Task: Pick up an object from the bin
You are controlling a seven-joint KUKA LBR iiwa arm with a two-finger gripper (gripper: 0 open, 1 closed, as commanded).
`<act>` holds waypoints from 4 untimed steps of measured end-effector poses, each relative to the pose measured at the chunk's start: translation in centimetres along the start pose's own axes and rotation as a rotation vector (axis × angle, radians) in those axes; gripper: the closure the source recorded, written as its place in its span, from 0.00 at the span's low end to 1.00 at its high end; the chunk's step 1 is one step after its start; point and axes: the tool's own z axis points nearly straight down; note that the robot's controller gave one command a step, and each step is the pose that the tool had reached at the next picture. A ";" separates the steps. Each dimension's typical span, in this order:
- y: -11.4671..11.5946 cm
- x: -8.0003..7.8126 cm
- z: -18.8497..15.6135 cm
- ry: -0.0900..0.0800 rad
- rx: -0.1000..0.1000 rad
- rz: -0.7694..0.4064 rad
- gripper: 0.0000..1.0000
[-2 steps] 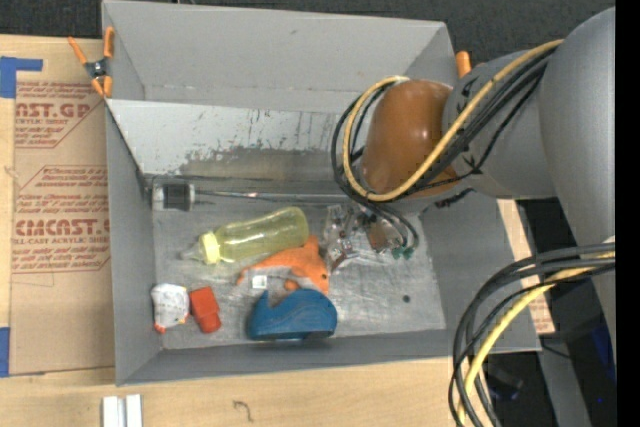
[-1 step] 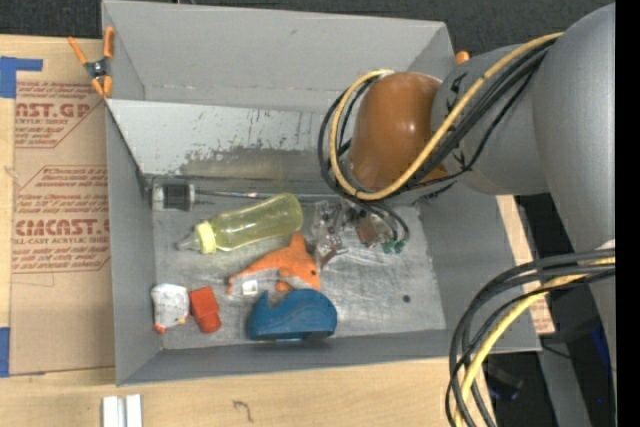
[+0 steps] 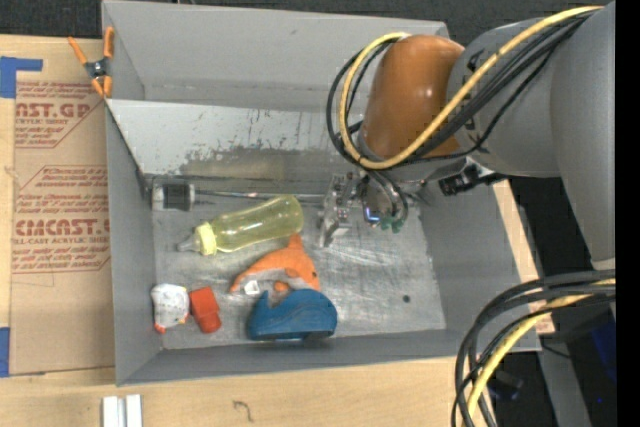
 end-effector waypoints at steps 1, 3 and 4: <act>4.3 0.9 -0.4 -0.005 0.000 -0.087 0.00; 8.0 0.2 5.6 -0.014 -0.004 -0.466 0.00; 6.3 -1.0 6.7 -0.010 -0.005 -0.573 1.00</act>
Offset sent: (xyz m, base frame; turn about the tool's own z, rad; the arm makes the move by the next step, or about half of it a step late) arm 0.0000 0.0000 0.0000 0.0000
